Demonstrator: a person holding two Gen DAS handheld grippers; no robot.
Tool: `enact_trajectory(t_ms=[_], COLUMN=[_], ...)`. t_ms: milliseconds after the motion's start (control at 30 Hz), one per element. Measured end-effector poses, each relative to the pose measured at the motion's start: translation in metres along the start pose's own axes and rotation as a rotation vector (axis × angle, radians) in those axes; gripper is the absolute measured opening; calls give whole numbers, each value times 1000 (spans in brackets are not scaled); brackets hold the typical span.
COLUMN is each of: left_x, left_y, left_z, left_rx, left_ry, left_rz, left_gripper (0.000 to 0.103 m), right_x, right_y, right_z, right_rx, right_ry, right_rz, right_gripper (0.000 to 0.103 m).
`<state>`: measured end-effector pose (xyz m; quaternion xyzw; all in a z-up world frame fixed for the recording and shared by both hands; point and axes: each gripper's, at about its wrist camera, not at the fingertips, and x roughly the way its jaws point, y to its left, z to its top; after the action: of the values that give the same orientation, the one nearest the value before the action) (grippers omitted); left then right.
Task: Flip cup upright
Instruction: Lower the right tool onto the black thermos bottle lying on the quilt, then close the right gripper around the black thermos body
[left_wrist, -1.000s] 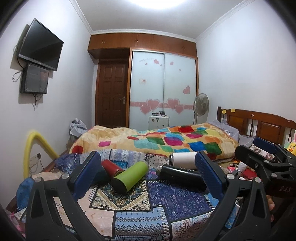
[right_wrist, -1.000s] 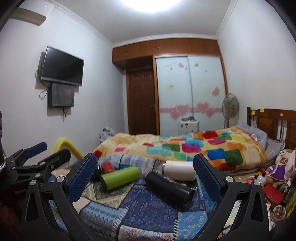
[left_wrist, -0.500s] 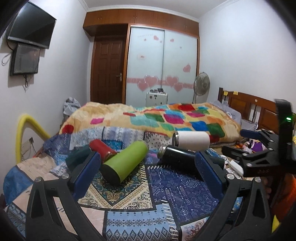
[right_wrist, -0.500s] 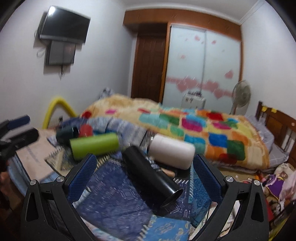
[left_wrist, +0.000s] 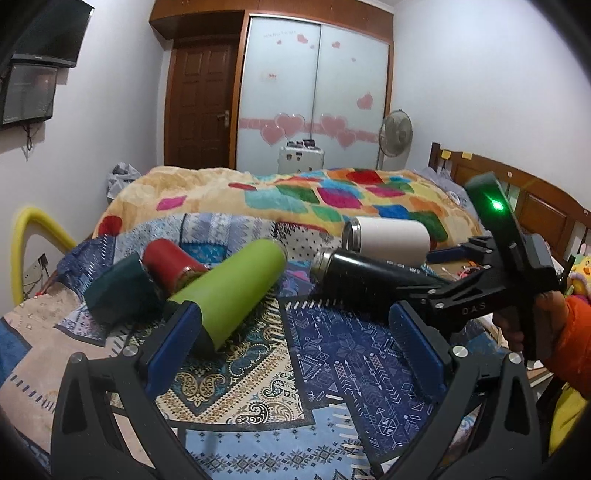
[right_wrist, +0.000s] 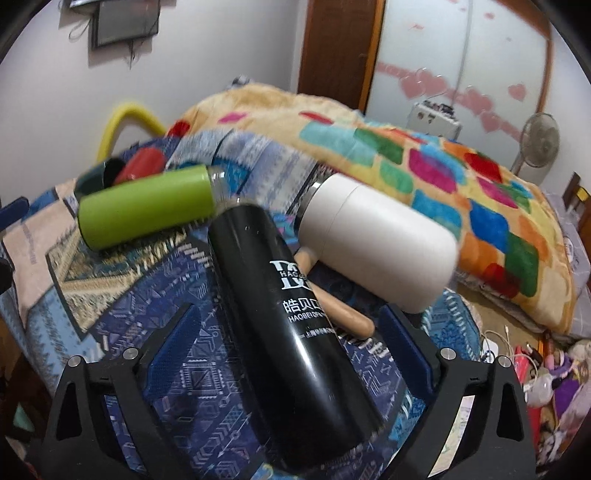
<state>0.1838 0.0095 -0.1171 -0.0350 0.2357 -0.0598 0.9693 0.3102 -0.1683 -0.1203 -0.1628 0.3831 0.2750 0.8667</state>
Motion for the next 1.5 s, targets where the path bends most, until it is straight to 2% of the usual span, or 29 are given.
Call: enact_trajectory(t_ms=[100, 300, 533, 633, 667, 733, 900, 1100, 1500], left_x=[8, 19, 26, 26, 26, 26, 25, 15, -15], left_y=[-2, -2, -4, -4, -5, -5, -4, -2, -3], left_z=[-2, -5, -8, -8, -8, -7, -6, -3, 6], left_rx=[11, 16, 25, 27, 26, 24, 10, 12, 10], left_ry=[12, 35, 49, 54, 52, 51, 53, 32, -15], left_rz=[-3, 1, -4, -5, -5, -4, -5, 1, -2], left_gripper=[103, 103, 103, 103, 103, 103, 103, 103, 103], right_x=[12, 23, 31, 35, 36, 36, 33, 22, -23], right_y=[3, 8, 4, 4, 3, 1, 7, 12, 30], right_z=[2, 5, 10, 12, 12, 13, 10, 9, 12], right_rx=[-17, -50, -73, -91, -94, -80, -80, -31, -53], right_ry=[57, 120, 153, 178, 187, 197, 184, 155, 81], right_rz=[28, 51, 61, 42, 39, 60, 40, 62, 71], right_gripper=[88, 85, 83, 78, 72, 70, 68, 62, 62])
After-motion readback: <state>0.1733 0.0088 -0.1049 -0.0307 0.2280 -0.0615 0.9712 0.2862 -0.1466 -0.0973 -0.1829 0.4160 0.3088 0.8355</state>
